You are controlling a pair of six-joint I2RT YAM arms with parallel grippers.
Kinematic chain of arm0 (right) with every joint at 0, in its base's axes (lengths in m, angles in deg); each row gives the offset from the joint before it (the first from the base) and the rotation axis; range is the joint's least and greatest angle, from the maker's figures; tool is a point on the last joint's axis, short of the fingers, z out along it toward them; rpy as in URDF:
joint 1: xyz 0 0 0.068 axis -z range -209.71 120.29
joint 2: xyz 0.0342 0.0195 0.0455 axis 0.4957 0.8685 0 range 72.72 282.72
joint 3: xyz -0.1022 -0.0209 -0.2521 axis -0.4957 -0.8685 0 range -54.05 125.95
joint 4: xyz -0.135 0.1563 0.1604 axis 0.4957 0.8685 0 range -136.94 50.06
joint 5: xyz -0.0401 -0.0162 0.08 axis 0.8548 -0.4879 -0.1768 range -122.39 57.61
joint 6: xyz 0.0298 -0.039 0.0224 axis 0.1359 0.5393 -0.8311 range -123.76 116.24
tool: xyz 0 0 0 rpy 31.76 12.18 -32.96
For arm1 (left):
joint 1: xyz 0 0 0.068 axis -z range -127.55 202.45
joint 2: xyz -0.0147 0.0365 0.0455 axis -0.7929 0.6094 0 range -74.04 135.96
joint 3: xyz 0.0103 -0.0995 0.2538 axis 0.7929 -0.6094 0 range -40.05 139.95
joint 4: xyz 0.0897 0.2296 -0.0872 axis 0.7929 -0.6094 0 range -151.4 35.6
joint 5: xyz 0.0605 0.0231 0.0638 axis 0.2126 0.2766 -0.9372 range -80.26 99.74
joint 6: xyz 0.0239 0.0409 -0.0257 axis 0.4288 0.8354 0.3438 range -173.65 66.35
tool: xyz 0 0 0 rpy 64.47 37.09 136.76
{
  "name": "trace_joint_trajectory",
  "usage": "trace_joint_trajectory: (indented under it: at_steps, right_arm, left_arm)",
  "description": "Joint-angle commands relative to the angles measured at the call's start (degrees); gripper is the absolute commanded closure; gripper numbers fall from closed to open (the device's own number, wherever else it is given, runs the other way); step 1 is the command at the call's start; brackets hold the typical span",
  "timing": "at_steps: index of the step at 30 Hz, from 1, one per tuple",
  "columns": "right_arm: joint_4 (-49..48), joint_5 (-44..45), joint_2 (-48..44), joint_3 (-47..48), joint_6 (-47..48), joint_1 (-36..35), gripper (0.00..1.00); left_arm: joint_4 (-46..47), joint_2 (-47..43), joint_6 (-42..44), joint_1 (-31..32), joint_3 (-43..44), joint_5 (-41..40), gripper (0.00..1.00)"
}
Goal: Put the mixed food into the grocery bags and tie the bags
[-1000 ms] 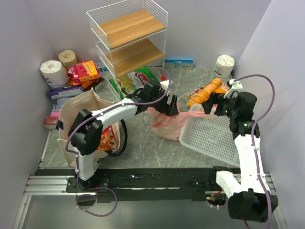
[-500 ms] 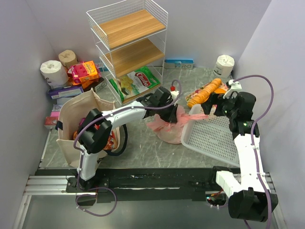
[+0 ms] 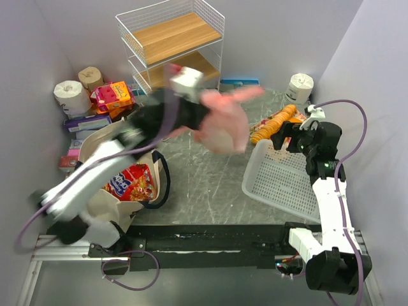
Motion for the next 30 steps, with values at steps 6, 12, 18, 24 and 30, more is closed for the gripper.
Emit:
trace_joint_trajectory:
  at_steps: [6,12,18,24,30]
  right_arm:
    - [-7.4,1.8,1.3,-2.2,-3.4,0.0,0.02]
    - [-7.2,1.3,1.0,-2.6,-3.7,0.0,0.03]
    - [-7.8,0.6,0.1,-3.7,-4.1,0.0,0.04]
    - [-7.1,0.3,-0.3,-3.5,-3.9,0.0,0.05]
    - [-7.2,0.1,-0.8,-4.5,-5.0,0.0,0.06]
  left_arm:
    - [-17.0,-21.8,1.3,0.0,12.1,-26.3,0.99]
    - [-20.0,-29.9,-1.2,-0.1,1.9,-36.7,0.99]
    - [-16.7,-39.0,-5.6,-0.1,-21.6,-36.3,0.99]
    - [-25.4,-43.1,-24.9,0.0,-28.4,-44.1,0.99]
    - [-40.2,-46.3,-41.7,-0.1,-29.2,-53.8,0.99]
